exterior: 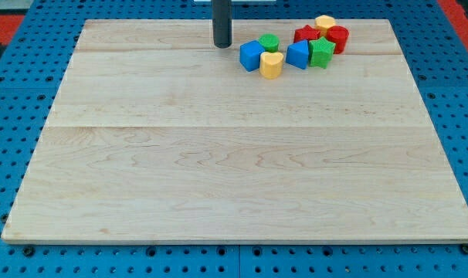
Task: Place green circle to the right of blue cube
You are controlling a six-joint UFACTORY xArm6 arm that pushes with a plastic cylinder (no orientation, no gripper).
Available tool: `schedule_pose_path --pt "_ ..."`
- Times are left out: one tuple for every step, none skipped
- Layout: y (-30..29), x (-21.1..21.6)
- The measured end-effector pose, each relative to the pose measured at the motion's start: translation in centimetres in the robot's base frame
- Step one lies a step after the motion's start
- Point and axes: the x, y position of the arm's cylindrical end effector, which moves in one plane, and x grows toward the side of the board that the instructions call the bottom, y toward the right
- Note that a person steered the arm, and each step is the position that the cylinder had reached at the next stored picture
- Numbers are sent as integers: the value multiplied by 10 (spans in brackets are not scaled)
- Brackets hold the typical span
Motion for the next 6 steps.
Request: schedule_pose_path --pt "38 -24" --pt "84 -29" --pt "79 -20" --pt "76 -7" --pt "75 18" --pt "75 32"
